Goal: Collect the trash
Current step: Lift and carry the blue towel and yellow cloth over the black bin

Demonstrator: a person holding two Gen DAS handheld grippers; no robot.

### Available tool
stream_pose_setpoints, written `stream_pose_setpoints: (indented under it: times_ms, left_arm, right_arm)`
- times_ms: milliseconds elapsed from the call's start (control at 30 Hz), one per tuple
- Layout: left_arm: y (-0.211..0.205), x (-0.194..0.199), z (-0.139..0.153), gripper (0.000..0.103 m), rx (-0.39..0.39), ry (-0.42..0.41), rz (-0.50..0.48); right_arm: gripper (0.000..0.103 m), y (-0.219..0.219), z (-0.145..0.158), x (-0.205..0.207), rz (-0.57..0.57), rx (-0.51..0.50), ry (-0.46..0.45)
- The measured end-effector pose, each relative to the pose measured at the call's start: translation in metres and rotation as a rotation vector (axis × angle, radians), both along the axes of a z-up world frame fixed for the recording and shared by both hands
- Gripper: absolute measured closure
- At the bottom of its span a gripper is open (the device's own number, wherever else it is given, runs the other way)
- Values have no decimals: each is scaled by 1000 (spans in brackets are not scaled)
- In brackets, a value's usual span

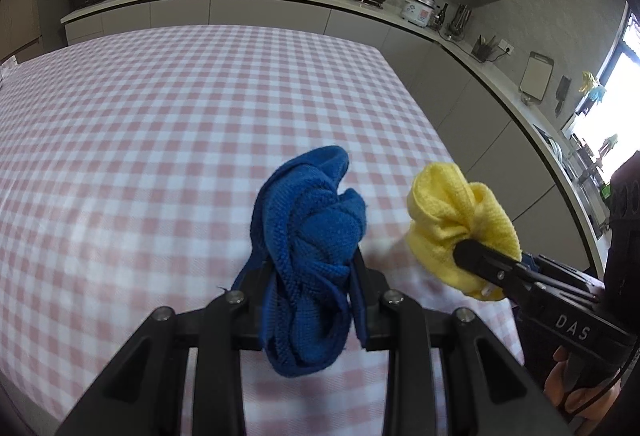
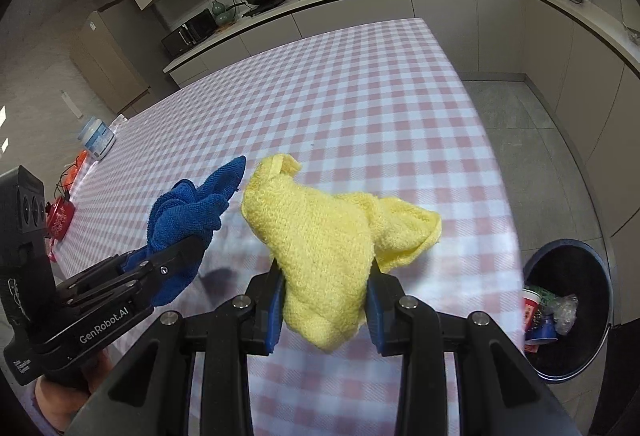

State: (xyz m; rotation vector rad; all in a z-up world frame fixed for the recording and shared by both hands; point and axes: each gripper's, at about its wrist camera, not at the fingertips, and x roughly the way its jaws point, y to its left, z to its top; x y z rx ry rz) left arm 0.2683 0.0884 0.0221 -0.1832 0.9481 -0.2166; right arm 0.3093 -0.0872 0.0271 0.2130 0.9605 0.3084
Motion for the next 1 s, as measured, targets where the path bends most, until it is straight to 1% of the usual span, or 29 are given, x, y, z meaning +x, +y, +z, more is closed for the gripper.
stream_pose_setpoints:
  times_ms: [267,600,867,1000]
  left_arm:
    - [-62,-21,1,71,-36,21,-23]
    - [-139,-41,0,71,-29,18,-99]
    - [-193,-46,-1,71,-18,23,-191]
    - [-218,-51,-1,71,-13,27,-227]
  right_arm:
    - [67,-78,1,-35,-31,17,-4]
    - [67,-174,-6,-73,-139,19,5]
    - [67,-225,-11,-99,-228,21,10]
    - [67,-242,-13,-109,-262,22,17]
